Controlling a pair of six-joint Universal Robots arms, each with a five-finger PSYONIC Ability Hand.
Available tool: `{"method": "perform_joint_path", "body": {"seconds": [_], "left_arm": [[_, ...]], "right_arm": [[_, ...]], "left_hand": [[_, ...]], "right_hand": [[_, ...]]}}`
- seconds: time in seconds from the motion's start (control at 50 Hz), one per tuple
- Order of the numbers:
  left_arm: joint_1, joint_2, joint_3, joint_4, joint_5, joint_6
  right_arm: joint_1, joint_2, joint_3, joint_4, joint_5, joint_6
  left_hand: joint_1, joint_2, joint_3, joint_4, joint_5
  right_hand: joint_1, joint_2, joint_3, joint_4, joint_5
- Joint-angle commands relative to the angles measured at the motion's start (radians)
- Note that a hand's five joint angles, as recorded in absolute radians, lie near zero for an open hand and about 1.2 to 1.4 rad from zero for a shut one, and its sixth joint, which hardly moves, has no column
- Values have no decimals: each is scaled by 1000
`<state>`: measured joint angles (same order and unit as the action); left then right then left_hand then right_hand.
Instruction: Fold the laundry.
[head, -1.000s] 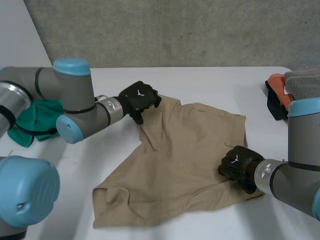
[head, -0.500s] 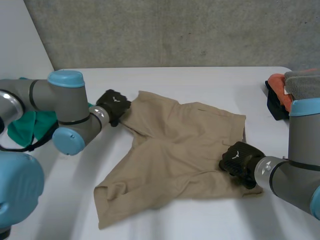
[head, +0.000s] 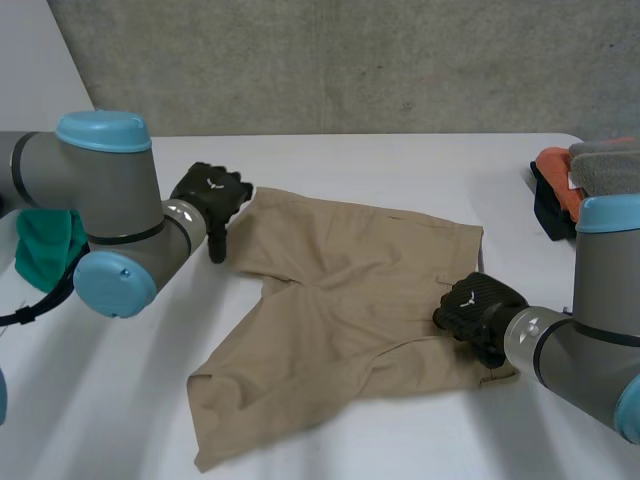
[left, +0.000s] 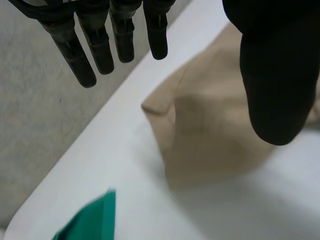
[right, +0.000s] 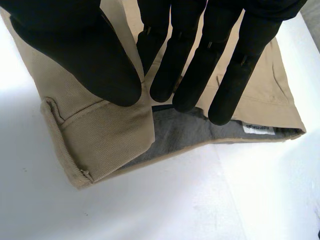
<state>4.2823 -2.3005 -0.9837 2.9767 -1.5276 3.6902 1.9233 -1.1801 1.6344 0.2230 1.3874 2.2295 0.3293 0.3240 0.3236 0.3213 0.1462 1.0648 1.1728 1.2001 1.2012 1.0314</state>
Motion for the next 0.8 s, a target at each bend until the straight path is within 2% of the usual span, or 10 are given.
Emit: {"method": "perform_joint_path", "body": {"seconds": [0.02, 0.2, 0.28, 0.3, 0.38, 0.46, 0.6, 0.7, 0.8], "left_arm": [[16, -80, 71, 82, 196, -50], [36, -303, 347, -120, 196, -21], [47, -316, 344, -153, 175, 42], [53, -307, 326, -144, 158, 59], [60, -267, 255, -98, 101, 79], [62, -200, 146, -51, 46, 82], [62, -132, 5, 30, 11, 112], [70, -134, -3, 38, -52, 168], [70, -114, -1, 25, -106, 168]], "right_arm": [[3, 7, 7, 1, -1, 5], [2, 22, 18, -8, -1, 1], [-1, 27, 15, -10, -1, 1], [-1, 28, 13, -10, -1, -1], [-4, 31, 7, -11, 1, -1], [-3, 28, 7, -11, -1, -1], [3, 25, 8, -11, -1, -1], [8, 22, 10, -10, -1, -1], [11, 17, 12, -10, -1, 4]], "left_hand": [[145, 151, 151, 153, 154], [277, 283, 283, 285, 286], [567, 573, 573, 575, 576], [751, 757, 757, 759, 760], [1049, 1054, 1055, 1057, 1058], [1067, 1072, 1073, 1075, 1076], [1067, 1072, 1073, 1075, 1076], [1067, 1072, 1073, 1075, 1076], [1064, 1070, 1070, 1072, 1073]], "right_hand": [[331, 223, 196, 195, 190], [331, 223, 196, 195, 190], [331, 223, 196, 195, 190], [331, 223, 196, 195, 190], [331, 223, 196, 195, 190], [331, 223, 196, 195, 190], [331, 223, 196, 195, 190], [331, 223, 196, 195, 190], [331, 223, 196, 195, 190]]}}
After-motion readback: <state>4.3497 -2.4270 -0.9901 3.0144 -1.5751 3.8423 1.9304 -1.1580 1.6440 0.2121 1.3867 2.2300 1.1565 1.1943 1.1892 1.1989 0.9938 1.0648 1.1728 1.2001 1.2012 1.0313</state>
